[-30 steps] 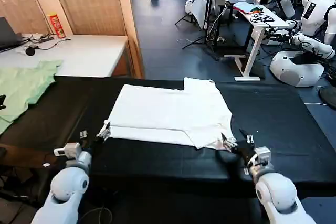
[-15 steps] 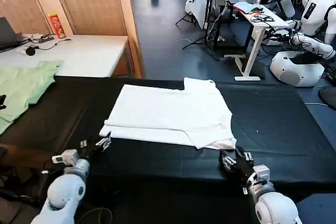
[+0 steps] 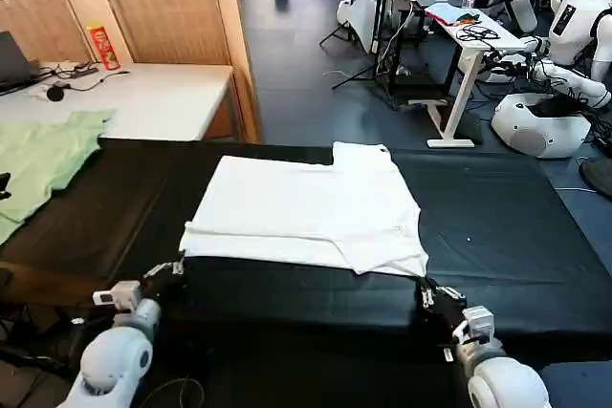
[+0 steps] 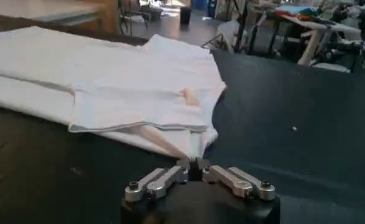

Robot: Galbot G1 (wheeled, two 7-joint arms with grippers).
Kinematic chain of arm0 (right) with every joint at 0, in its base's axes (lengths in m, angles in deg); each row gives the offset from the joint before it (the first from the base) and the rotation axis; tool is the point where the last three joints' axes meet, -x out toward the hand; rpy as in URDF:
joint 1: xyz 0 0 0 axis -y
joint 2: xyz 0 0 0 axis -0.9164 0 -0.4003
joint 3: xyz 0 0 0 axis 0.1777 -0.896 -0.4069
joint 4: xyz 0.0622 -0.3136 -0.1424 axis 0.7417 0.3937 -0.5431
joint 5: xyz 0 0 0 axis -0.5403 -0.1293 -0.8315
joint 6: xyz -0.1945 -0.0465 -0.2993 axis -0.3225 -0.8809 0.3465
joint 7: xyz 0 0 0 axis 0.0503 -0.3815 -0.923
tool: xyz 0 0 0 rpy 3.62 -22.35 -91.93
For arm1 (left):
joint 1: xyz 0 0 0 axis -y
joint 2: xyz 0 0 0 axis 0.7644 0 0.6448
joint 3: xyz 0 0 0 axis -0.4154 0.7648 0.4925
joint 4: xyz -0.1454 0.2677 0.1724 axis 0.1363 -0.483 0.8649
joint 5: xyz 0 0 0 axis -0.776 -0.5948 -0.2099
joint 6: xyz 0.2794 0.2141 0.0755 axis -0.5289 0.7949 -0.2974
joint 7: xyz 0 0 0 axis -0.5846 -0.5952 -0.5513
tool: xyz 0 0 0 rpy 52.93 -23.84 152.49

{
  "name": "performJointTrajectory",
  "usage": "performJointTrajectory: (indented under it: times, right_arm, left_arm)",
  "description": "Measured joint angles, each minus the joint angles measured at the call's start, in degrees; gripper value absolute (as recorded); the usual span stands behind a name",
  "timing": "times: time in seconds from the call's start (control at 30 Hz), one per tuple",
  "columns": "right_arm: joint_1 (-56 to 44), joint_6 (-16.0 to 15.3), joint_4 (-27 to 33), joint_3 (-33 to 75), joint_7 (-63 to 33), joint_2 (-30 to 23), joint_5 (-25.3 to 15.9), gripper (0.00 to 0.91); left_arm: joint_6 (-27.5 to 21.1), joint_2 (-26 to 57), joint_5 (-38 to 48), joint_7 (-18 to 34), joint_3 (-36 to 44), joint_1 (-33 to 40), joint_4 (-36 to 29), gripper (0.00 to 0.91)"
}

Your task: Fold and organize the clothes.

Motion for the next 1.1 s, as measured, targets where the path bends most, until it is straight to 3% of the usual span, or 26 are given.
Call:
performJointTrajectory:
  times: [0.23, 0.53, 0.57, 0.6, 0.63, 0.67, 0.7, 0.83, 1.1]
  right_arm:
    - [-5.0, -1.7, -4.7, 1.4, -1.5, 1.1, 0.6, 0.156]
    - [-9.6, -1.2, -8.9, 2.0, -1.0, 0.1, 0.9, 0.156]
    - [-9.9, -1.0, -9.4, 1.9, -0.6, -0.2, 0.9, 0.156]
    - [-10.1, -0.6, -9.8, 1.8, -0.4, -0.4, 0.9, 0.254]
    - [-10.1, -0.3, -10.0, 1.8, -0.4, -0.5, 0.8, 0.458]
    - [-10.0, -0.1, -10.1, 1.7, -0.4, -0.7, 0.8, 0.878]
    - [-10.0, 0.0, -10.2, 1.7, -0.4, -0.9, 0.8, 0.878]
    - [-9.7, 0.9, -11.1, 2.1, -0.3, -1.0, 0.9, 0.878]
    - [-6.4, 1.6, -11.4, 2.8, 0.4, 0.7, 5.5, 0.878]
  left_arm:
    - [-1.0, 2.4, -0.1, 1.9, -2.1, -7.3, -6.8, 0.0]
    - [-1.3, 4.6, 1.0, 2.3, -5.6, -15.7, -13.0, 0.0]
    - [-1.3, 4.6, 0.9, 2.3, -5.8, -15.9, -13.0, 0.039]
    - [-1.3, 4.6, 0.7, 2.4, -5.9, -16.0, -13.0, 0.312]
    - [-1.3, 4.5, 0.6, 2.7, -5.9, -15.9, -12.9, 0.712]
    - [-1.3, 4.5, 0.5, 3.0, -5.9, -15.6, -12.6, 0.809]
    - [-1.3, 4.5, 0.6, 3.2, -5.9, -15.2, -12.2, 0.878]
    - [-1.8, 4.6, 1.8, 3.6, -6.0, -13.0, -11.5, 0.878]
    - [-3.6, 5.1, -0.4, 5.2, -7.2, -12.6, -12.9, 0.878]
